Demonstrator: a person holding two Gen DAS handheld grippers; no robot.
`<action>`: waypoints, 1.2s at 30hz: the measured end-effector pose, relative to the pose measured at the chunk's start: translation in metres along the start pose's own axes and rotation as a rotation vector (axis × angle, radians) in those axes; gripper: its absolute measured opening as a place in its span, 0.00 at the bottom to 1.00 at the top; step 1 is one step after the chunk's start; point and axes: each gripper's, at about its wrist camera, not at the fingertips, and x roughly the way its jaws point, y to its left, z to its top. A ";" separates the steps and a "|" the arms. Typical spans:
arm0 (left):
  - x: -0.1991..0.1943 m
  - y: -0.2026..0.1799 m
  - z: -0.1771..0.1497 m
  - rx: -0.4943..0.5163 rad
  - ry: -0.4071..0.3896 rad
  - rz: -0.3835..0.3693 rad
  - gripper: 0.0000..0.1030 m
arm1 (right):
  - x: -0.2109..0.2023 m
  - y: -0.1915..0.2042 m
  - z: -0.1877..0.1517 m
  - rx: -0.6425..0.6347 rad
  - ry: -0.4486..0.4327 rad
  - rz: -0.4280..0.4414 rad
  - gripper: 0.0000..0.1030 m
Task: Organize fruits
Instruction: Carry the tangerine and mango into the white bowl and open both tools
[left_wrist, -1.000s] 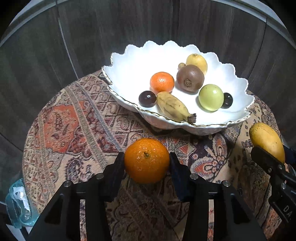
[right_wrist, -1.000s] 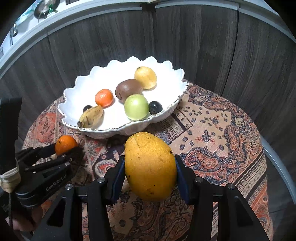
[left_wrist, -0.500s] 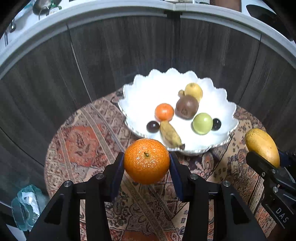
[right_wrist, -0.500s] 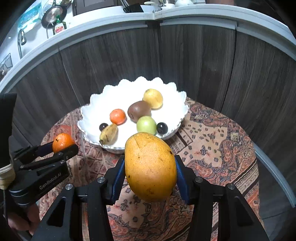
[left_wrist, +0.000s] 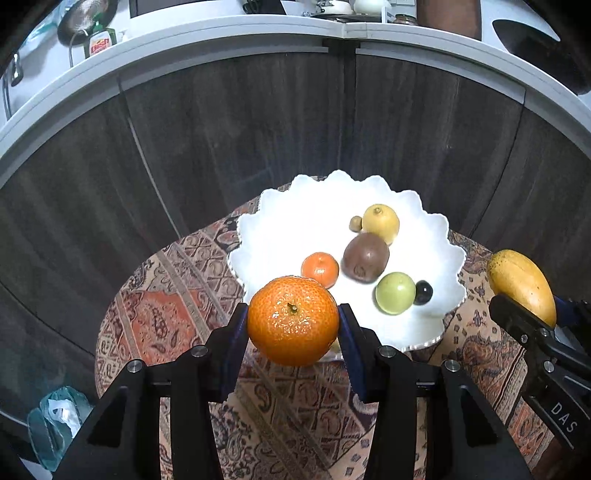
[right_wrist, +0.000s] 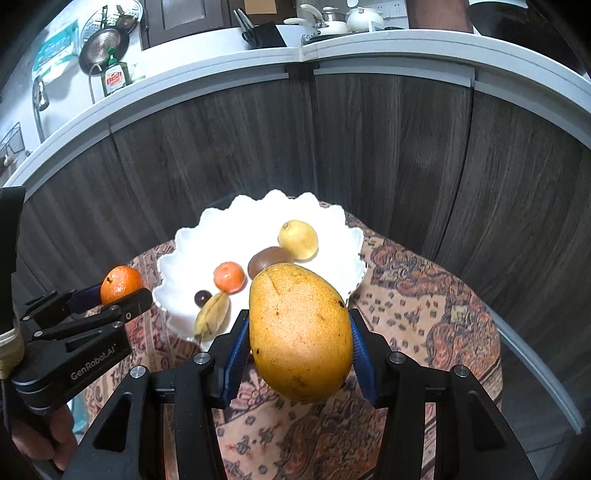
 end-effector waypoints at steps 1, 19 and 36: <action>0.002 0.000 0.002 0.001 0.002 0.000 0.45 | 0.003 -0.001 0.003 -0.001 0.001 0.002 0.49; 0.068 0.001 0.017 -0.049 0.085 -0.013 0.45 | 0.072 -0.017 0.030 -0.019 0.050 -0.017 0.49; 0.105 0.009 0.024 -0.066 0.133 -0.013 0.46 | 0.121 -0.023 0.038 0.002 0.112 -0.018 0.50</action>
